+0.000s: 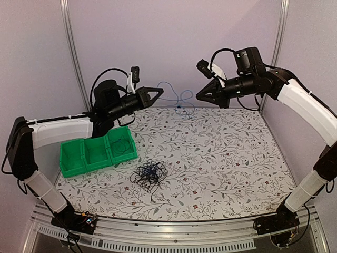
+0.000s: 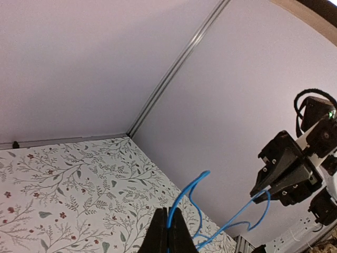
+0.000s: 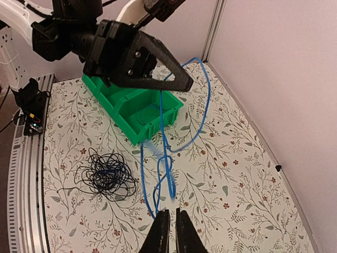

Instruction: Untangle the cables

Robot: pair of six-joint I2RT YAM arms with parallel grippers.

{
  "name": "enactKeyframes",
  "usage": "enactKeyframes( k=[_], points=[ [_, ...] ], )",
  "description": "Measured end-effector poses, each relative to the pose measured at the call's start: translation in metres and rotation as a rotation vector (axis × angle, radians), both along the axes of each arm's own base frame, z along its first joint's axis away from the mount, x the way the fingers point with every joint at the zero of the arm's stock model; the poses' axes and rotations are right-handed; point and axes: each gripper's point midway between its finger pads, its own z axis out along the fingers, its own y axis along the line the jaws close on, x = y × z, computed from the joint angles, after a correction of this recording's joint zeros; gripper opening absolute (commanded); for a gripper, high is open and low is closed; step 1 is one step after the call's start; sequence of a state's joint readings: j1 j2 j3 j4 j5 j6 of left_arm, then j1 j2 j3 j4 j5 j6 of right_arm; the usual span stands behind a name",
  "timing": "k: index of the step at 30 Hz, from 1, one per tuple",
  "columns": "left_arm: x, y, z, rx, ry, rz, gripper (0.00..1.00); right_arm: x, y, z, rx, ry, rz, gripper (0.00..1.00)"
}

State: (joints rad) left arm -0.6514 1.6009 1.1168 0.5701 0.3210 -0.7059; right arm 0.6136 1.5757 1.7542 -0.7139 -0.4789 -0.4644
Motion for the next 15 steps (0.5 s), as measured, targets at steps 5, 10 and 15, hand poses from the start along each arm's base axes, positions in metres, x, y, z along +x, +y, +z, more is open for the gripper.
enactKeyframes(
  k=[5,10,15],
  points=[
    [0.065,0.079,0.01,0.08,-0.012,0.286,0.0,0.012,-0.03,-0.001,-0.01,0.01,-0.073,0.3],
    [0.095,0.125,0.028,0.164,-0.033,0.432,0.0,0.017,-0.04,0.002,-0.008,0.001,-0.097,0.3],
    [0.102,0.141,0.024,0.257,-0.001,0.466,0.0,0.013,-0.04,-0.025,-0.046,0.038,-0.087,0.3]
  ],
)
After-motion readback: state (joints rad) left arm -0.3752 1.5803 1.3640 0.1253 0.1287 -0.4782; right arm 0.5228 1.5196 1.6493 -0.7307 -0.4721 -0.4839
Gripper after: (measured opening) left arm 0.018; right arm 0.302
